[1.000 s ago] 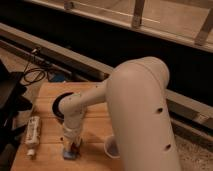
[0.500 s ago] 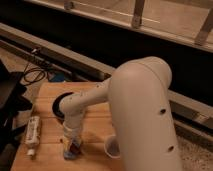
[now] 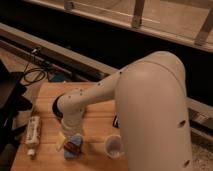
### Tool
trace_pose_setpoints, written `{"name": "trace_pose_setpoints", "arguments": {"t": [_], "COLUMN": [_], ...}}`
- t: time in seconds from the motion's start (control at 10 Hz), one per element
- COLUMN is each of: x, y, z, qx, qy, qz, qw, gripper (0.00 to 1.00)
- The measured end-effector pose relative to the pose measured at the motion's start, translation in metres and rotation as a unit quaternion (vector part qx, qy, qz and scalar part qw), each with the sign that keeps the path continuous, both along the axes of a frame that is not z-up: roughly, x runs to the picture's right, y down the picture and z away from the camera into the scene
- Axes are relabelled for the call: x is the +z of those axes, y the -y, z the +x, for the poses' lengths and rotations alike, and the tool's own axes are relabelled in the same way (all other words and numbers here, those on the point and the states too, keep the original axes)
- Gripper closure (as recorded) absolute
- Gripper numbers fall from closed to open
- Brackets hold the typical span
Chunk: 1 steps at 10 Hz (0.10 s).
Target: Place the pepper on the white sponge
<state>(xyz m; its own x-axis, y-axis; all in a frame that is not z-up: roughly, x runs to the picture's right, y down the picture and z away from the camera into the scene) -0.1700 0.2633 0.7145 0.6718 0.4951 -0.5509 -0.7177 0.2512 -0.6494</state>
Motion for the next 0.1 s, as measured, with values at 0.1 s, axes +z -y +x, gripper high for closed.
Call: {"name": "trace_pose_setpoints", "arguments": {"t": [0.1], "x": [0.0032], "y": [-0.0049], "z": [0.0007], "qx": [-0.003], "qy": [0.002], "qz": [-0.004], "qw": [1.0000], "gripper": [0.20]}}
